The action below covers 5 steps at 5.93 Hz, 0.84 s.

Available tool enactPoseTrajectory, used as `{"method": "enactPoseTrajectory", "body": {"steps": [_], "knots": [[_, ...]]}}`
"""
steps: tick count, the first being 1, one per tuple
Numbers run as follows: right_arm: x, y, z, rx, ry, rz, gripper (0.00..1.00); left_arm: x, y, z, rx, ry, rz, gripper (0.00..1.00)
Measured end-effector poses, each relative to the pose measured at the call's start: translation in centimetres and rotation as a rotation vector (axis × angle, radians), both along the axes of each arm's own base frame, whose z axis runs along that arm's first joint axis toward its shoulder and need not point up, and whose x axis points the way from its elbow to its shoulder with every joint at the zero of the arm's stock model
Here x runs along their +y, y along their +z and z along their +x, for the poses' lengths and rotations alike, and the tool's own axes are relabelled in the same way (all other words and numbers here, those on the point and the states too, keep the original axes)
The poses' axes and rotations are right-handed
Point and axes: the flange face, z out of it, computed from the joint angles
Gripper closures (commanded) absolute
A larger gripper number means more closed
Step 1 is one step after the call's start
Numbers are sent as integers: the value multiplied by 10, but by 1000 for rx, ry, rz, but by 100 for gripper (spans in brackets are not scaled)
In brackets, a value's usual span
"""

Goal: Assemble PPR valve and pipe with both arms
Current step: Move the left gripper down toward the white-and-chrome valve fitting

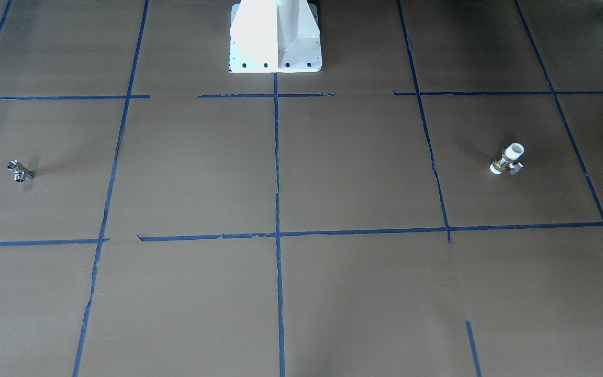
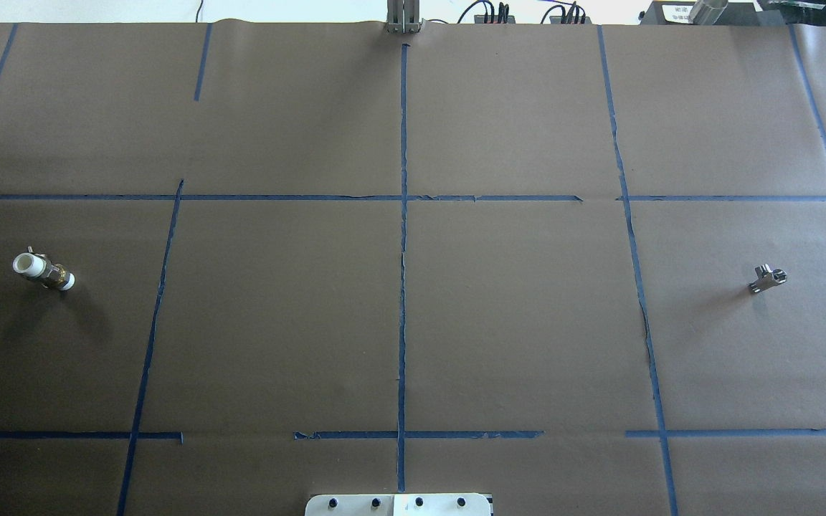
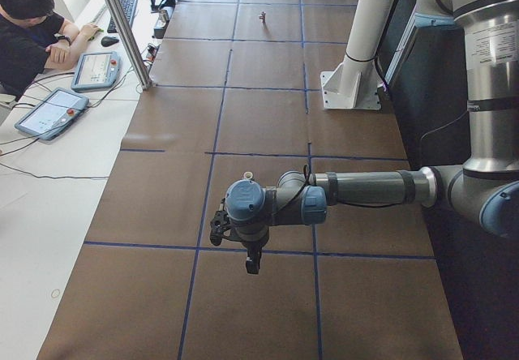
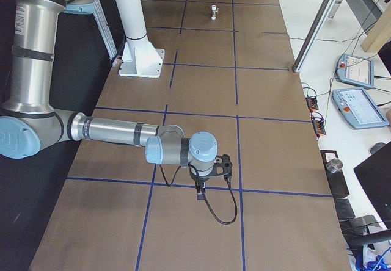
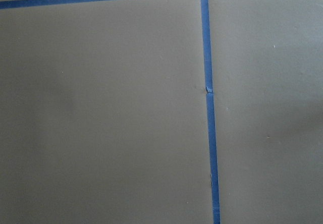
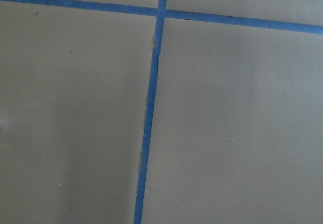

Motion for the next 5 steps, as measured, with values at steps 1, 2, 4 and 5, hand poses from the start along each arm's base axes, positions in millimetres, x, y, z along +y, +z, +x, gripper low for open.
{"method": "enactPoseTrajectory", "body": {"steps": [1,2,4,5], "knots": [[0,0,0,-1,0,1,0,0,0,1,-1,16,17,0],[0,-1,0,-3,0,2,0,-1,-1,3,-3,36,42,0],[-1,-3,0,-5,0,6,0,-6,-8,5,-7,51,70,0],[-1,-4,0,-5,1,7,0,-23,-21,8,-5,54,110,0]]}}
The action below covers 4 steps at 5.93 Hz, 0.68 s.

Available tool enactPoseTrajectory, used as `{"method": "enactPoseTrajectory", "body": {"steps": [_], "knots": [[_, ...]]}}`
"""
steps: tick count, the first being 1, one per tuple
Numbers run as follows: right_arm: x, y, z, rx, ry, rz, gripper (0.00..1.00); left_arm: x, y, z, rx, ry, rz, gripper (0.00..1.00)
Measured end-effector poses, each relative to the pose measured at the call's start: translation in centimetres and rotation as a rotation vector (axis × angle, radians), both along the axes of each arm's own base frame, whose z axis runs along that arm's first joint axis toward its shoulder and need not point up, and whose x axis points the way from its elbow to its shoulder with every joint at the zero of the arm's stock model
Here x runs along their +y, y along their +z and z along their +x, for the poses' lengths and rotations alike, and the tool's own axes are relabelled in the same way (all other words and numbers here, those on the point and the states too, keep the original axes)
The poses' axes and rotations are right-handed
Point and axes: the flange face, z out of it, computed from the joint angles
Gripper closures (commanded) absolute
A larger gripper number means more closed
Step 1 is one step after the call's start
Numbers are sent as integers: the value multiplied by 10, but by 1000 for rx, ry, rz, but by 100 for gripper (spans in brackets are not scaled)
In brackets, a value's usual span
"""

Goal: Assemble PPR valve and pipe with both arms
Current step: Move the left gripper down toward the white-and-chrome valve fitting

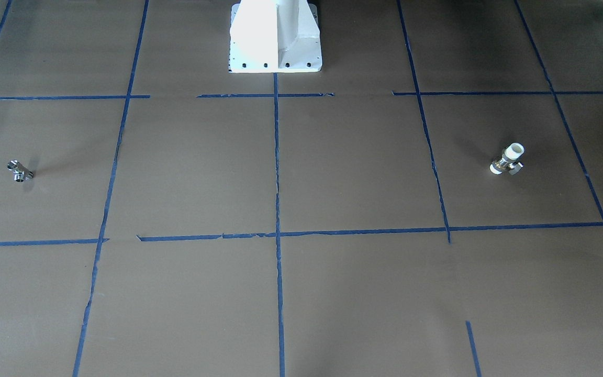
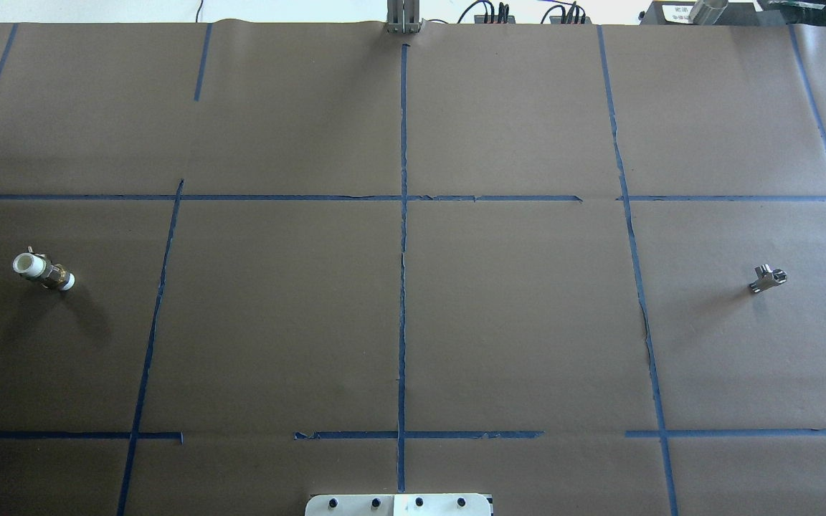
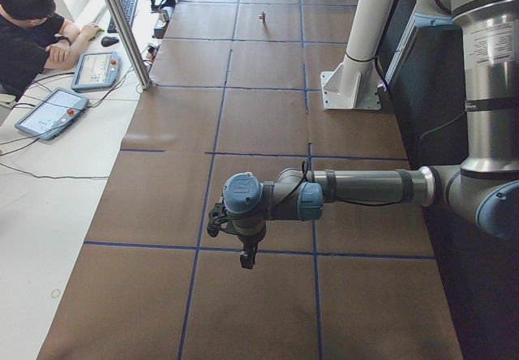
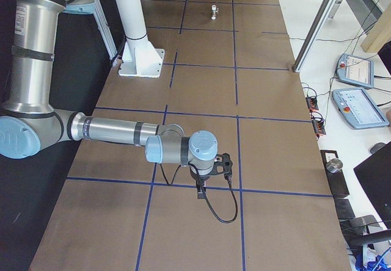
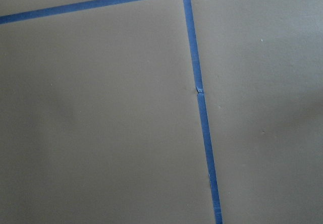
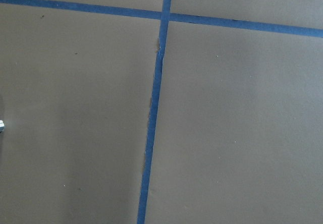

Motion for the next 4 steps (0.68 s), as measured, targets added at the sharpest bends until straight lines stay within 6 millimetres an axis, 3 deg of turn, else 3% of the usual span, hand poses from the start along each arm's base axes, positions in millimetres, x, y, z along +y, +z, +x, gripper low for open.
{"method": "enactPoseTrajectory", "body": {"steps": [2,4], "knots": [[0,0,0,1,0,0,0,-61,-47,5,4,6,123,0],[0,1,0,2,-1,1,0,-75,-65,24,17,35,171,0]]}}
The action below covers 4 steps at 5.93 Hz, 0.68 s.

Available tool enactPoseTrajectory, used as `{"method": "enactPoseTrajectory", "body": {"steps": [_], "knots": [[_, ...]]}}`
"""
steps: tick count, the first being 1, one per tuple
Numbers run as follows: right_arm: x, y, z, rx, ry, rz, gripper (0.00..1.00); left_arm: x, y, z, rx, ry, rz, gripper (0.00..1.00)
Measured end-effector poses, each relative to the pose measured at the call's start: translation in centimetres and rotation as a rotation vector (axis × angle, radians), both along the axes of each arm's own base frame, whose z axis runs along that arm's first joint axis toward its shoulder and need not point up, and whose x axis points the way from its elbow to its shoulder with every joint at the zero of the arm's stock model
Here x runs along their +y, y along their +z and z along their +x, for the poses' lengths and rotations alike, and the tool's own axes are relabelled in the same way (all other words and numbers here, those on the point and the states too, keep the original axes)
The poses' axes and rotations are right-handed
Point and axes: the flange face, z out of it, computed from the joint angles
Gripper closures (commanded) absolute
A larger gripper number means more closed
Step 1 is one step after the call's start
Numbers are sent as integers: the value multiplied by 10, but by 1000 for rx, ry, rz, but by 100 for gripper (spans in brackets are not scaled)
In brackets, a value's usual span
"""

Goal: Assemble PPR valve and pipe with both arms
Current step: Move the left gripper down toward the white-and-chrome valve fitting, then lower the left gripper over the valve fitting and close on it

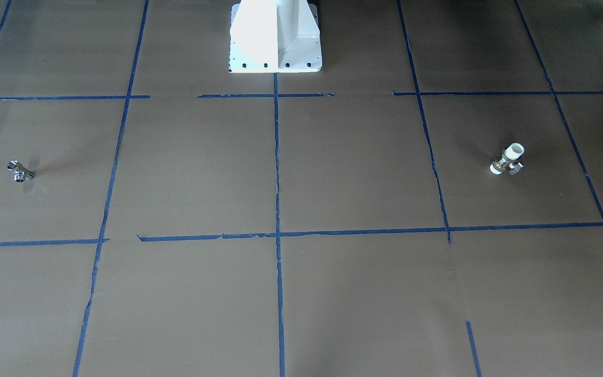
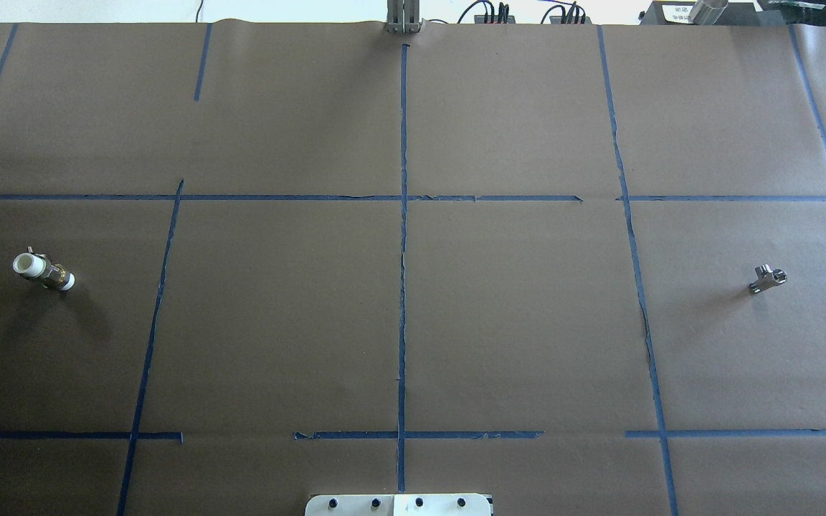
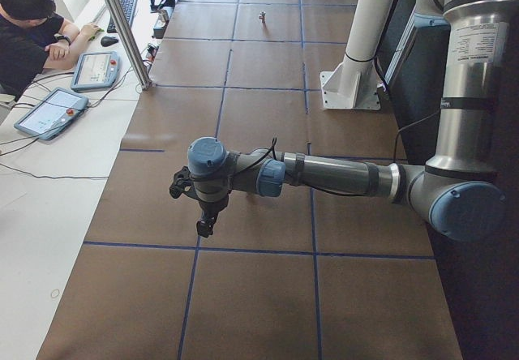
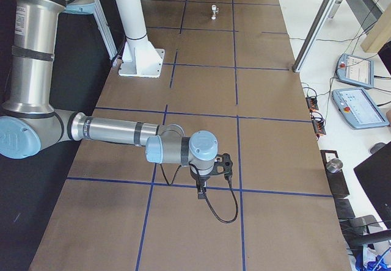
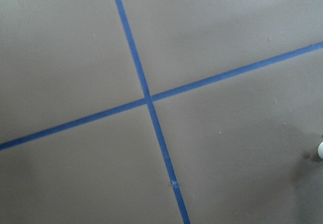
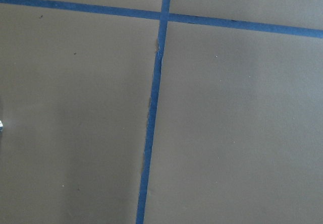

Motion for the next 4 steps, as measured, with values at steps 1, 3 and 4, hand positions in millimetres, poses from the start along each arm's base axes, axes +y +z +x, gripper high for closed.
{"method": "enactPoseTrajectory", "body": {"steps": [1,3,4], "knots": [[0,-1,0,-1,0,1,0,-2,-8,33,10,-2,-37,0],[-1,-1,0,-2,0,2,0,10,-19,99,64,-125,-138,0],[-1,-1,0,-2,0,2,0,21,-28,135,93,-184,-161,0]]}}
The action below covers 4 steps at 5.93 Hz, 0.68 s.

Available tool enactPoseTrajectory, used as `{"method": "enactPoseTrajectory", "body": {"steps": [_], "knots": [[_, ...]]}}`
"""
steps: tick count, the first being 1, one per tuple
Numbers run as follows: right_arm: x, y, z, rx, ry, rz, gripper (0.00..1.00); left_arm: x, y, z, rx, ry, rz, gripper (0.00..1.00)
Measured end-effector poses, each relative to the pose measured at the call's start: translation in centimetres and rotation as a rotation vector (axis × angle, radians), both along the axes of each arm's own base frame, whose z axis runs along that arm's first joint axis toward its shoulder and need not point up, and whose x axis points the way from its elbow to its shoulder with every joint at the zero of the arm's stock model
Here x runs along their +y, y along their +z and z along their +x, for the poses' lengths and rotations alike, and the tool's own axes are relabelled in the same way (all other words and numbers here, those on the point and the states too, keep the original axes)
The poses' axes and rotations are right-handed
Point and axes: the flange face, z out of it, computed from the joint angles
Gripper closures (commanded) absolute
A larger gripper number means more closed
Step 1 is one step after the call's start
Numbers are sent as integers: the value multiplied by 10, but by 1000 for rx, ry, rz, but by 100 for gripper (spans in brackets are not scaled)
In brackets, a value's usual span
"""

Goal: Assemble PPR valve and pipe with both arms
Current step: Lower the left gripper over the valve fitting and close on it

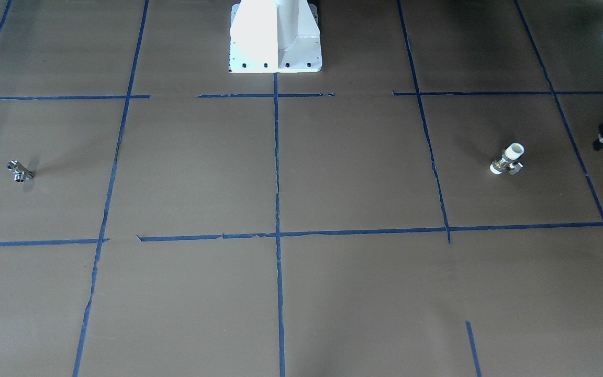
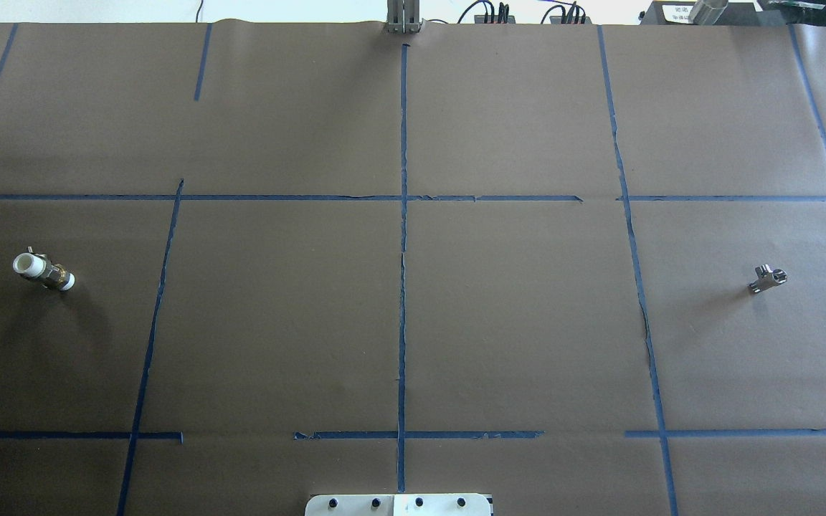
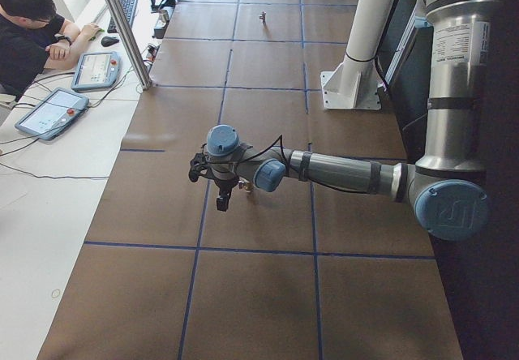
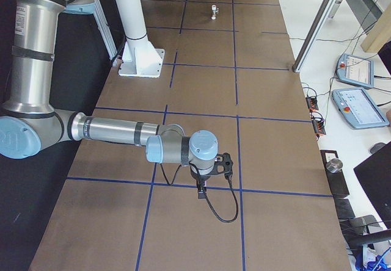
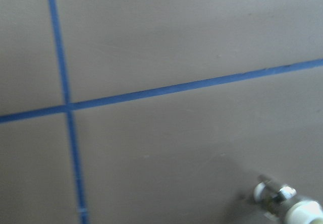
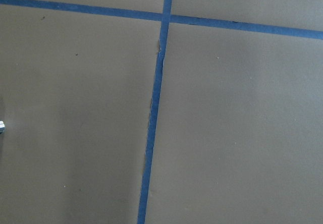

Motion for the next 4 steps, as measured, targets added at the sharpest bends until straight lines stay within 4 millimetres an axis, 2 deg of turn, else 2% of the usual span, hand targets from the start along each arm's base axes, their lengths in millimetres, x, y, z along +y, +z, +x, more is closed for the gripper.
{"method": "enactPoseTrajectory", "body": {"steps": [2,3,4], "knots": [[0,0,0,0,0,-1,0,18,-21,67,-3,-45,-22,0],[1,1,0,1,0,-2,0,26,-27,87,-1,-30,-27,0],[1,2,0,1,0,-4,0,31,-30,98,0,-16,-29,0]]}}
